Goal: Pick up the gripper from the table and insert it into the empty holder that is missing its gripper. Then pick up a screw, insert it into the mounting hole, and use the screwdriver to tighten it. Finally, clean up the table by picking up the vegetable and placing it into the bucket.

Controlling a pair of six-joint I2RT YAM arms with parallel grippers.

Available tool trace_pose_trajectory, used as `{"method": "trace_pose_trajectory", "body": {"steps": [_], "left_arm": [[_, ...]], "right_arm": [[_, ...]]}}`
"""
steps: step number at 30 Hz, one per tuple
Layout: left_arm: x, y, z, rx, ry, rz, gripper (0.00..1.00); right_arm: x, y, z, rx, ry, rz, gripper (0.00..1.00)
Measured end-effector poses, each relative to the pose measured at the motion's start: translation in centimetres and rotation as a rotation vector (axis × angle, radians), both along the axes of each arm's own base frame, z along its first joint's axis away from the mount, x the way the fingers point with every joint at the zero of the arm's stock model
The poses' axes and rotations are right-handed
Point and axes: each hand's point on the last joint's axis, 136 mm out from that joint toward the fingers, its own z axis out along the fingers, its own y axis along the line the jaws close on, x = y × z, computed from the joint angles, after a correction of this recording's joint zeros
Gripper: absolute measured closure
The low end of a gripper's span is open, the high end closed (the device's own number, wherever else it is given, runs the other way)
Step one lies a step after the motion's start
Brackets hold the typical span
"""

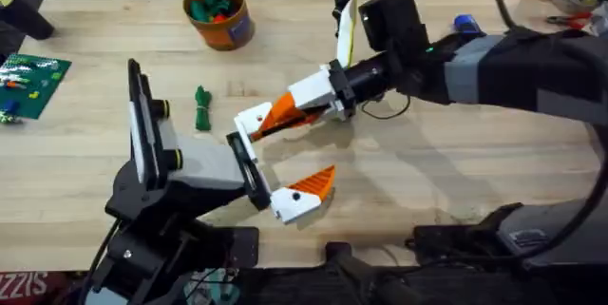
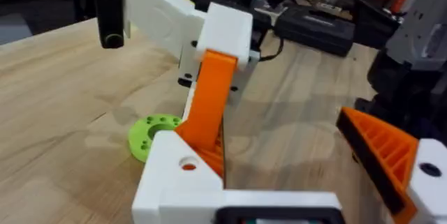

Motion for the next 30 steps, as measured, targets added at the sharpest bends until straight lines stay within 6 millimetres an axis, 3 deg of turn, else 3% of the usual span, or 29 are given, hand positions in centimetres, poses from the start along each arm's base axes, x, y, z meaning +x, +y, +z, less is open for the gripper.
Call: {"method": "trace_pose_trajectory", "body": {"steps": [10,19,25,30], "left_arm": [[-0.6,-0.3,0.0,0.005,-0.012,-0.038,0.007],[-0.6,-0.3,0.0,0.006,-0.014,-0.041,0.007],[-0.6,-0.3,0.0,0.006,-0.014,-0.041,0.007],[-0.6,-0.3,0.0,0.006,-0.014,-0.041,0.007]], "right_arm": [[1.5,-3.3,1.2,0.016,-0.026,-0.066,0.393],[3.2,-7.4,0.3,0.000,0.023,-0.161,0.020],[5.1,-10.1,0.2,0.002,-0.002,-0.246,0.008],[5.7,-10.9,0.2,0.004,-0.014,-0.274,0.008]]}}
